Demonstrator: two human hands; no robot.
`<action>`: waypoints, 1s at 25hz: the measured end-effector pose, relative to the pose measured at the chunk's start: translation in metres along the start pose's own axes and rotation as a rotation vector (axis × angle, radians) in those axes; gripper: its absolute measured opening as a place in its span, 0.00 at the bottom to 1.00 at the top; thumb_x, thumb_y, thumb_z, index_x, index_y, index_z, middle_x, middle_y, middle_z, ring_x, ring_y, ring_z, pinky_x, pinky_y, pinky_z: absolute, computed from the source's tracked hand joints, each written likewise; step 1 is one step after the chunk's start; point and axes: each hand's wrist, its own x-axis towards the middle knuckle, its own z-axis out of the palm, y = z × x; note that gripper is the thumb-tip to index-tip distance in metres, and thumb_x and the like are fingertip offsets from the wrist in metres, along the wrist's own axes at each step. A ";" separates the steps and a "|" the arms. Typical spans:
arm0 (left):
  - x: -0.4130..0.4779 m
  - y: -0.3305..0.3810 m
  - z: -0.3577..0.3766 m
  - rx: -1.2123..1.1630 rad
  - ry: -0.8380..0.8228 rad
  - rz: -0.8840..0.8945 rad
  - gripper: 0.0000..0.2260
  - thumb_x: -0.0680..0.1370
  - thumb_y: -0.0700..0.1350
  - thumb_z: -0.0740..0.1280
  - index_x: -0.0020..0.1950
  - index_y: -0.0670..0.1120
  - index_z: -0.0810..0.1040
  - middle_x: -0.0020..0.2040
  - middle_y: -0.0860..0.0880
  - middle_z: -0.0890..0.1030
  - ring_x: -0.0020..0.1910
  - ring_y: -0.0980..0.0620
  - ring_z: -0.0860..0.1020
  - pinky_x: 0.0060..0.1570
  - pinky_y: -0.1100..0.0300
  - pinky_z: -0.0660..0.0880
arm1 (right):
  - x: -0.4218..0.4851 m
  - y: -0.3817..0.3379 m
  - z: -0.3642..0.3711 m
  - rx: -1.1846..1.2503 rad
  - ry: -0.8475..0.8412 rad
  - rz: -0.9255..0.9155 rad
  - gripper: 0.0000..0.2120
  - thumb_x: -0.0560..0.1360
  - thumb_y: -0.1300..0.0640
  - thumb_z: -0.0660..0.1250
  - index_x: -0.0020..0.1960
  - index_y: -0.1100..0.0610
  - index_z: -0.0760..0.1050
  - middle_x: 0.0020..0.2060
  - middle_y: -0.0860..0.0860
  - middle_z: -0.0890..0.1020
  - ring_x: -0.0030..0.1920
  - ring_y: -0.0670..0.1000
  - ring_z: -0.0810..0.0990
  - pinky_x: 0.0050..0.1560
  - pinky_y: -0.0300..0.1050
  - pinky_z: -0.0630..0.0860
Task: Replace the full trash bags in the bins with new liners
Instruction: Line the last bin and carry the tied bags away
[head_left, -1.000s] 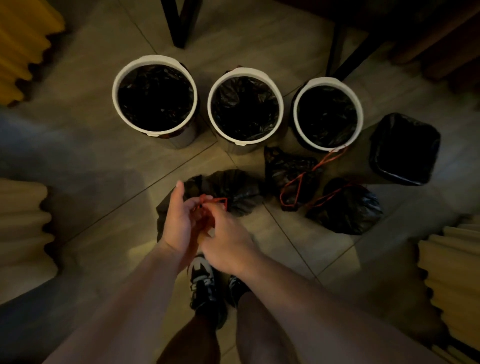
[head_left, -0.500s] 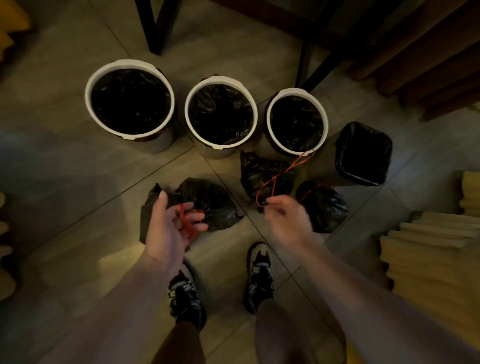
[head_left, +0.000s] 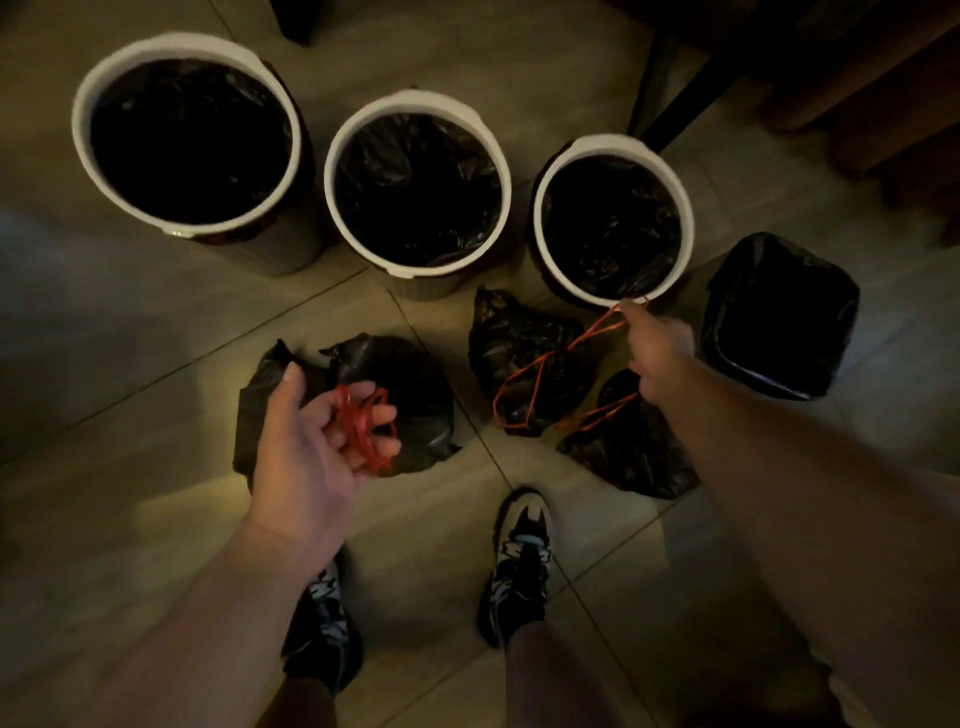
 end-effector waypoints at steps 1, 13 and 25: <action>0.007 -0.005 0.007 -0.016 0.017 0.001 0.36 0.79 0.71 0.59 0.68 0.42 0.81 0.48 0.46 0.85 0.42 0.50 0.82 0.55 0.49 0.76 | 0.011 -0.001 0.004 0.019 -0.010 0.017 0.21 0.73 0.40 0.76 0.56 0.54 0.83 0.50 0.49 0.85 0.49 0.52 0.84 0.57 0.54 0.81; 0.039 -0.030 0.056 -0.066 0.134 -0.038 0.30 0.77 0.69 0.64 0.58 0.44 0.86 0.40 0.49 0.84 0.32 0.54 0.77 0.48 0.52 0.75 | -0.039 0.028 0.012 -0.455 -0.451 -0.557 0.13 0.80 0.46 0.68 0.40 0.50 0.84 0.35 0.48 0.85 0.35 0.45 0.83 0.40 0.43 0.77; 0.050 -0.046 0.020 -0.127 0.038 -0.011 0.21 0.82 0.58 0.64 0.61 0.42 0.84 0.46 0.49 0.85 0.28 0.55 0.71 0.45 0.54 0.76 | -0.032 0.122 0.092 -1.946 -0.495 -1.136 0.22 0.81 0.56 0.63 0.75 0.53 0.70 0.63 0.55 0.81 0.56 0.59 0.83 0.42 0.52 0.67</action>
